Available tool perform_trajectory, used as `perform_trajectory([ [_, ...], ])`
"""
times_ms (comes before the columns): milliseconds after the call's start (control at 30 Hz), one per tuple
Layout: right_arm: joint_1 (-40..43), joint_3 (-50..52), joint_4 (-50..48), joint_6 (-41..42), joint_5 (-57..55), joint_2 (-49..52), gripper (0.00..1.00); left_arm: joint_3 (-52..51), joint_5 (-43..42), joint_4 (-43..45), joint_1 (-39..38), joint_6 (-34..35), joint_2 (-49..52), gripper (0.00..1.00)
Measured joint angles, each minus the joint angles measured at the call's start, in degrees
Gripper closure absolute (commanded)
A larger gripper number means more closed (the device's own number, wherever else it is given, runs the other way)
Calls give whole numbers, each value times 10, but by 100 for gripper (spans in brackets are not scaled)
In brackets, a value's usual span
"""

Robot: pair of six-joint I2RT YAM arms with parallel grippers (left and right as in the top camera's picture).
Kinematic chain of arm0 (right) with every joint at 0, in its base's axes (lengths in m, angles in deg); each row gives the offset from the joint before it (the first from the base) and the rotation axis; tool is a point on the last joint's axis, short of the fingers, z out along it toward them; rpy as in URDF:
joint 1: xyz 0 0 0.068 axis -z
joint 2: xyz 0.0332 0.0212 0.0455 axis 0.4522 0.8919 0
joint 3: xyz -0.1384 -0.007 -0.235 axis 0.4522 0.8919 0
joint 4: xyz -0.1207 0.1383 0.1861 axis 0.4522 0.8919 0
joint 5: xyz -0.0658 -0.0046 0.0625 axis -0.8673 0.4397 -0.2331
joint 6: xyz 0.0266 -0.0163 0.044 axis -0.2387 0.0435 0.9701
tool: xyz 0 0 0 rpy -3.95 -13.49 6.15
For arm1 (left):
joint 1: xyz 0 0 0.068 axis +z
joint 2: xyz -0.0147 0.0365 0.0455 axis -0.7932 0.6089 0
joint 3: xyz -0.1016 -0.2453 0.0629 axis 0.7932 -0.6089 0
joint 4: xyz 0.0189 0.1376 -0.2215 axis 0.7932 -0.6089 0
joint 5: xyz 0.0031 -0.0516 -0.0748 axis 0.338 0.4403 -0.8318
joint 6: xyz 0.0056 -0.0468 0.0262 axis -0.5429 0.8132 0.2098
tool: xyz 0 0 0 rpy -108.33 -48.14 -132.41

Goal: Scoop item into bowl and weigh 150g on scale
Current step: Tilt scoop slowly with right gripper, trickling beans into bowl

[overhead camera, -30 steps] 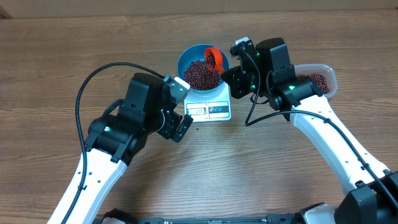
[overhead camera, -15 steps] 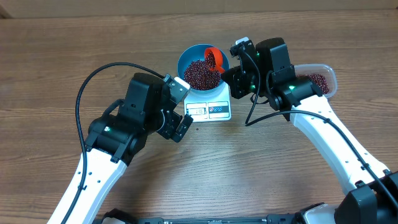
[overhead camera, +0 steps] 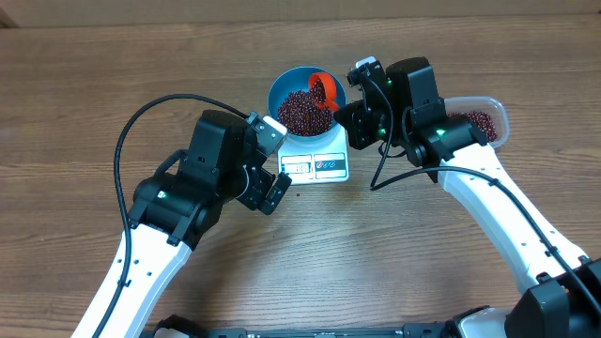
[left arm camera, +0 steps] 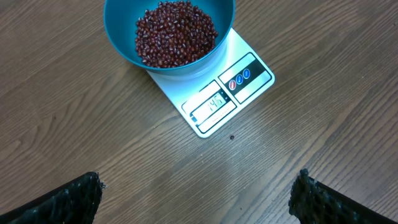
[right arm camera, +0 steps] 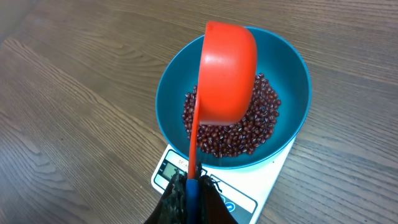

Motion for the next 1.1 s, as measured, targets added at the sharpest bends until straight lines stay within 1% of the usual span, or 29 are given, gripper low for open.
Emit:
perform_trajectory([
  [133, 0, 0, 1, -1, 0, 0, 96, 0, 0, 0, 0, 0, 0, 0],
  [300, 0, 0, 16, -20, 1, 0, 96, 0, 0, 0, 0, 0, 0, 0],
  [533, 0, 0, 15, -19, -24, 0, 96, 0, 0, 0, 0, 0, 0, 0],
  [733, 0, 0, 22, -44, 0, 0, 96, 0, 0, 0, 0, 0, 0, 0],
  [1100, 0, 0, 18, -41, -7, 0, 96, 0, 0, 0, 0, 0, 0, 0],
])
